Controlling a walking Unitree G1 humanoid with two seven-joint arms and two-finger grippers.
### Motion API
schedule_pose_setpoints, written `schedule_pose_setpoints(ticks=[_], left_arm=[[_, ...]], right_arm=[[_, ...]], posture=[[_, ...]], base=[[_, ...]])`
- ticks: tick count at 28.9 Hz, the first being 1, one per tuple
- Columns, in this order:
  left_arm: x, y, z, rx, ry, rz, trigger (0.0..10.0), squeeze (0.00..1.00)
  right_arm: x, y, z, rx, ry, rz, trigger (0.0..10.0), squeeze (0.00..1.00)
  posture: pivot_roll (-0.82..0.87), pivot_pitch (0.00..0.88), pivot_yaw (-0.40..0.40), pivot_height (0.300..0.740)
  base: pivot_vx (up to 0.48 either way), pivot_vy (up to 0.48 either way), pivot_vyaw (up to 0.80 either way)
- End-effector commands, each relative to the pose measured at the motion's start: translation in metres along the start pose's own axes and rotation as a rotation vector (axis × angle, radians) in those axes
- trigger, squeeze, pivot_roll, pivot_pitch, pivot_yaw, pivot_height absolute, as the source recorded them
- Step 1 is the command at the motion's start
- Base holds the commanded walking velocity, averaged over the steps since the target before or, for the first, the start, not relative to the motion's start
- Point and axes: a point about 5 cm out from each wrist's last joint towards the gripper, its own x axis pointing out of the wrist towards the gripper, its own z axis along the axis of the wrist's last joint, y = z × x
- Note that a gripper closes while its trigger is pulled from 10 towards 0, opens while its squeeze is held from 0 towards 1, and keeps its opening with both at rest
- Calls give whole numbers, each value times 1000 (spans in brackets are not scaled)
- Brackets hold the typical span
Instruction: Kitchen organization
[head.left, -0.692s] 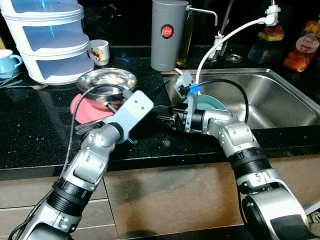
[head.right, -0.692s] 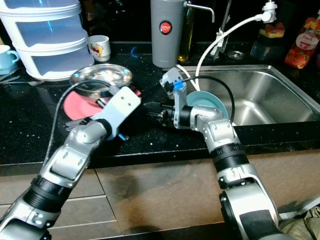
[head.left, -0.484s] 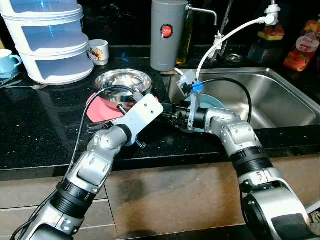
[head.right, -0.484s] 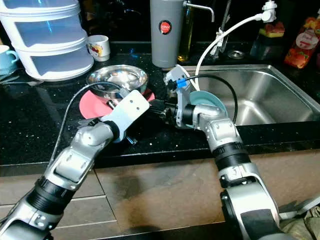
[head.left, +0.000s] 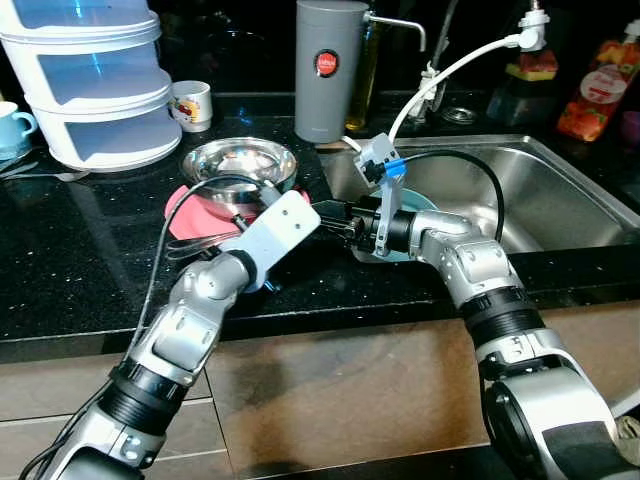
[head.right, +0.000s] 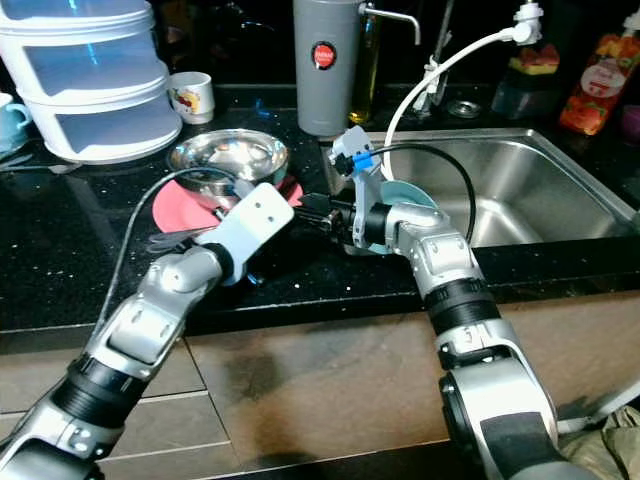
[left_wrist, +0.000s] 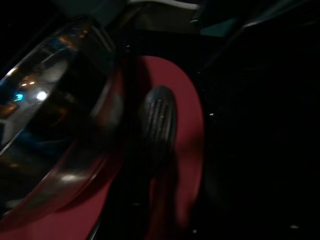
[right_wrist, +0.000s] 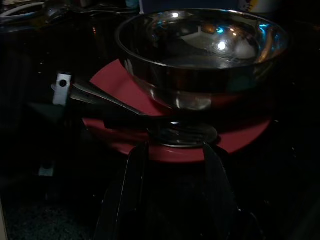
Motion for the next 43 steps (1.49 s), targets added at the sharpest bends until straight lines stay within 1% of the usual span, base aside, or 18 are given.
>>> schedule_pose_setpoints(ticks=[1, 6, 8, 11, 15, 17, 19, 22, 24, 25, 27, 29, 30, 33, 36, 37, 42, 43], left_arm=[[-7, 7, 2, -33, -29, 31, 10000, 0], [-20, 15, 34, -163, -217, 20, 10000, 0], [-21, 15, 39, -179, -243, 13, 10000, 0], [-28, 8, 65, -256, -372, -85, 10000, 0], [-28, -3, 69, -257, -380, -147, 10000, 0], [-26, -12, 62, -211, -345, -158, 10000, 0], [-27, -9, 64, -216, -357, -139, 10000, 0], [-30, 20, 71, -227, -380, 28, 10000, 0], [-37, 57, 63, -197, -313, 238, 10000, 0], [-37, 57, 63, -197, -313, 238, 10000, 0], [-48, 84, 53, -181, -233, 377, 10000, 0], [-52, 91, 50, -175, -205, 410, 10000, 0], [-64, 102, 51, -175, -208, 432, 10000, 0], [-74, 108, 52, -181, -225, 440, 10000, 0], [-95, 113, 49, -197, -258, 411, 10000, 0], [-105, 115, 38, -162, -214, 395, 10000, 0], [-109, 114, 23, -117, -196, 299, 10000, 0], [-105, 115, 19, -96, -184, 291, 10000, 1000]], right_arm=[[0, -1, 3, -8, -10, -9, 10000, 0], [0, -3, 2, -2, -9, -25, 10000, 0], [1, -4, 2, 0, -8, -29, 10000, 0], [3, -4, 1, 6, -4, -39, 10000, 0], [6, -4, 1, 8, -1, -45, 10000, 0], [6, -5, 1, 9, 1, -51, 10000, 0], [6, -5, 1, 9, 0, -55, 10000, 0], [4, -7, 1, 11, -4, -67, 10000, 0], [4, -8, 1, 16, -11, -83, 10000, 0], [4, -8, 1, 16, -11, -83, 10000, 0], [5, -7, 2, 24, -23, -92, 10000, 0], [6, -7, 2, 30, -29, -95, 10000, 0], [9, -5, 2, 41, -47, -114, 10000, 0], [12, -4, 3, 57, -65, -134, 10000, 0], [18, 0, 5, 88, -94, -149, 10000, 0], [19, 2, 5, 91, -98, -139, 10000, 0], [21, 4, 2, 106, -100, -135, 10000, 0], [23, 5, 2, 109, -102, -136, 10000, 0]], posture=[[122, 84, -47, 740], [130, 86, -57, 740], [130, 86, -57, 740], [135, 84, -60, 740], [136, 83, -60, 740], [134, 82, -59, 740], [134, 82, -59, 740], [125, 82, -56, 740], [123, 82, -55, 740], [123, 82, -55, 740], [133, 83, -62, 740], [133, 83, -62, 740], [133, 83, -62, 740], [140, 83, -67, 740], [142, 85, -68, 740], [148, 87, -72, 740], [164, 88, -86, 740], [160, 88, -83, 740]], base=[[0, 0, 0], [0, 0, 0], [0, 0, 0], [0, 0, 0], [0, 0, 0], [0, 0, 0], [0, 0, 0], [0, 0, 0], [0, 0, 0], [0, 0, 0], [0, 0, 0], [0, 0, 0], [0, 0, 0], [0, 0, 0], [0, 0, 0], [0, 0, 0], [0, 0, 0], [0, 0, 0]])
